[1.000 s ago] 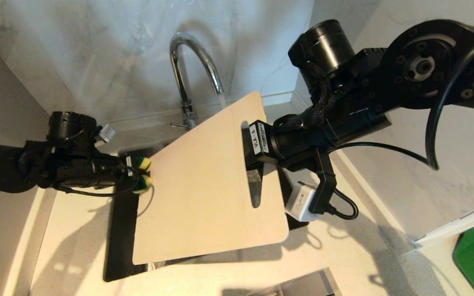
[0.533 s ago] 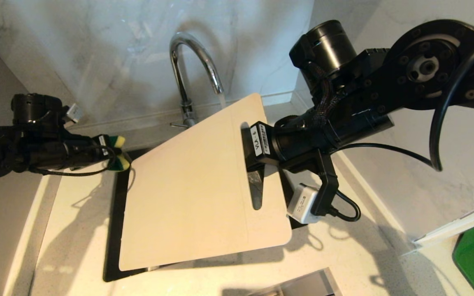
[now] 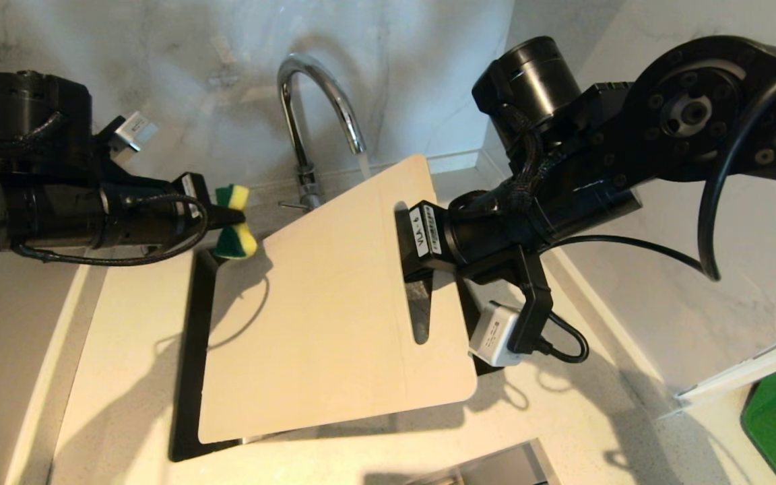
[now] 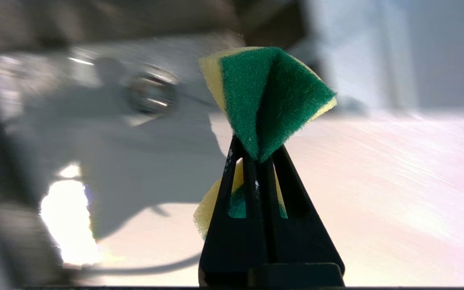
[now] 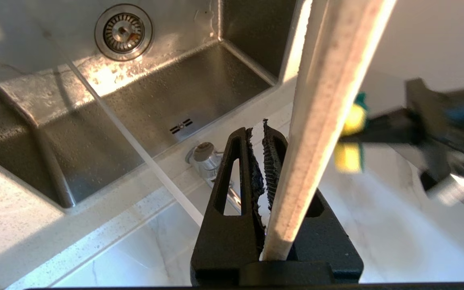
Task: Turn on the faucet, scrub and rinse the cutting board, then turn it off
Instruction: Scrub the cutting board underwater
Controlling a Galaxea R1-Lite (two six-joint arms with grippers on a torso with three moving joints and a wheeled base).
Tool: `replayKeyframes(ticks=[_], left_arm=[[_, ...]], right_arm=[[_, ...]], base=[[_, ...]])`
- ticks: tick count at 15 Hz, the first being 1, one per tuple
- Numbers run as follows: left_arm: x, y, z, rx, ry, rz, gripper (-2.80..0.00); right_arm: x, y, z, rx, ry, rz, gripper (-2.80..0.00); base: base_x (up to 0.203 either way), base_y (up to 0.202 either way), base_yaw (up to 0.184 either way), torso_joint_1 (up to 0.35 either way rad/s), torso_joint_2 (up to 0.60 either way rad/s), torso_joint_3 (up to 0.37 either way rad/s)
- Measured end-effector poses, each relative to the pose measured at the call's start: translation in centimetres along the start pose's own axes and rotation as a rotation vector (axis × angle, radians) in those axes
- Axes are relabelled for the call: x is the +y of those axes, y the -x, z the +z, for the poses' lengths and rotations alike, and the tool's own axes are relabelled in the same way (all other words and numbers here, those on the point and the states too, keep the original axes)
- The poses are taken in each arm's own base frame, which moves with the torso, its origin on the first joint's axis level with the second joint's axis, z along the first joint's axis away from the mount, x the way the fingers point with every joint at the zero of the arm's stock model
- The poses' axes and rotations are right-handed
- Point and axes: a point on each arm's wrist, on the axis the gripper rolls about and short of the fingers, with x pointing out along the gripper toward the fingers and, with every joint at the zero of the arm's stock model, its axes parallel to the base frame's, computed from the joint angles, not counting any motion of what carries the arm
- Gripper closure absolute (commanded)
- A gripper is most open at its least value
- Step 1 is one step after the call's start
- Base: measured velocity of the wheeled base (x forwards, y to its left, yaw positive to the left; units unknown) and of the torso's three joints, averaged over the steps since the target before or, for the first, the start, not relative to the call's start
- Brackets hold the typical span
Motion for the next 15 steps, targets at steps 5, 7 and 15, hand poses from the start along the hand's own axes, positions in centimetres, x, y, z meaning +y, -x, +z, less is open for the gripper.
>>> replayKeyframes(ticks=[5,7,15], left_arm=[[-5.7,0.5,-2.9,0.097,0.051,-0.172,0.0],[-7.4,0.6,-4.3,0.143,0.059,-0.216,0.0],[-7.8,-0.8,-8.1,0.232,0.027,-0.16,0.0]], right_arm=[[0.2,-0.3,0.1,-0.011,-0.006,0.005,0.0],[0.3,-0.5,0.2,-0.017,-0.009,0.008,0.0],[0.1,-0.1,0.0,-0.004,-0.004,0.005,0.0]], base=[[0.0,0.0,0.0,0.0,0.0,0.0],[0.0,0.0,0.0,0.0,0.0,0.0],[0.0,0.0,0.0,0.0,0.0,0.0]])
